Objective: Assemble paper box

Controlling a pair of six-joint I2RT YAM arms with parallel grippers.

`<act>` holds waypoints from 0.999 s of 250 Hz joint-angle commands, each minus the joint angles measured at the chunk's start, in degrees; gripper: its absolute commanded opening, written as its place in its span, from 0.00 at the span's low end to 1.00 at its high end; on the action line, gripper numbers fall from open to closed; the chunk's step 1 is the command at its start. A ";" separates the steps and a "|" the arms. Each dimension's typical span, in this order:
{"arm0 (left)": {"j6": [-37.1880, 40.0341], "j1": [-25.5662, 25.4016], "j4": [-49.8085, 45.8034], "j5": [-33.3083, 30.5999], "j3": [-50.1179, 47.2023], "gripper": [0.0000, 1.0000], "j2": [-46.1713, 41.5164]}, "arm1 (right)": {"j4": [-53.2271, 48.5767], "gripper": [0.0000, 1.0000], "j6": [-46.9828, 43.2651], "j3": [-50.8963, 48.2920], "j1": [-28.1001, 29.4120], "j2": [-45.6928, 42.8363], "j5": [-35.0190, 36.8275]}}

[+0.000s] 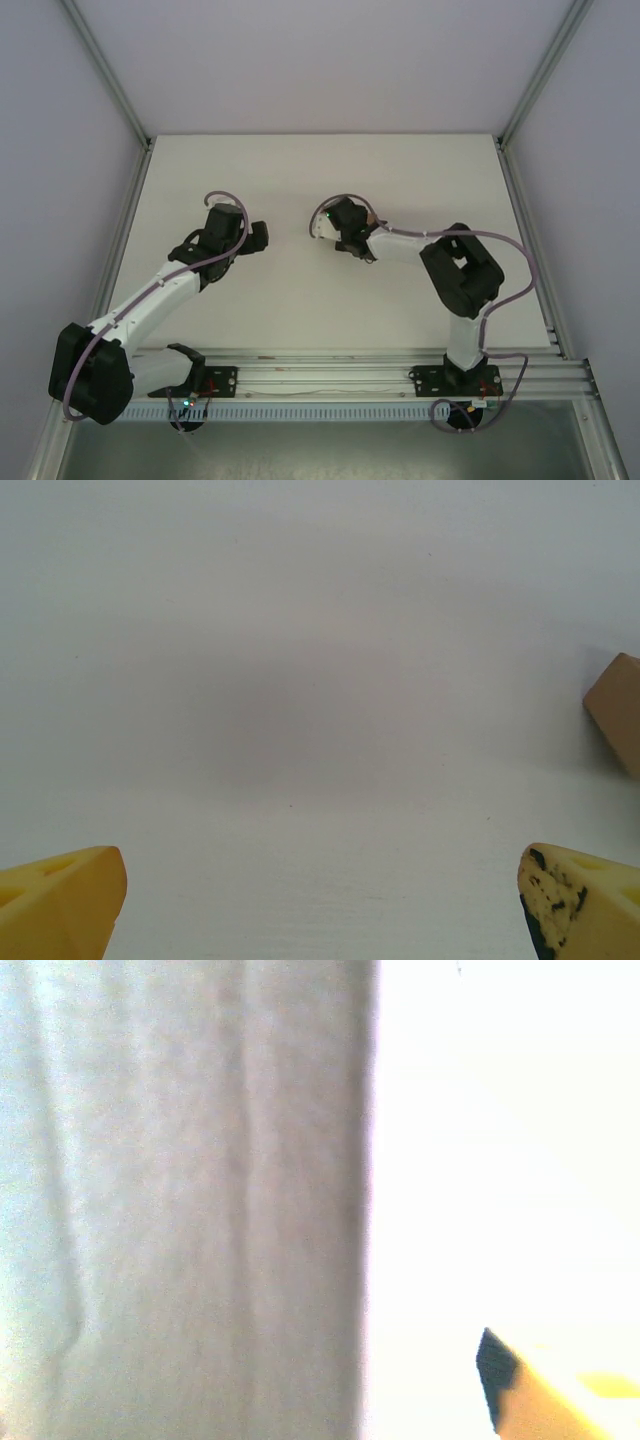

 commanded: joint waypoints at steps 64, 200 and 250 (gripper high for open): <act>3.01 0.26 0.22 -3.04 2.43 1.00 -1.47 | -27.94 1.00 8.52 -0.89 1.66 -19.60 -26.40; 17.92 13.09 46.44 -15.14 -19.37 1.00 -2.34 | 17.16 1.00 69.20 -28.80 -32.29 -40.77 -2.82; 23.07 14.56 68.01 -14.75 -27.79 1.00 6.29 | 39.05 1.00 64.01 -39.71 -33.22 -37.40 -6.07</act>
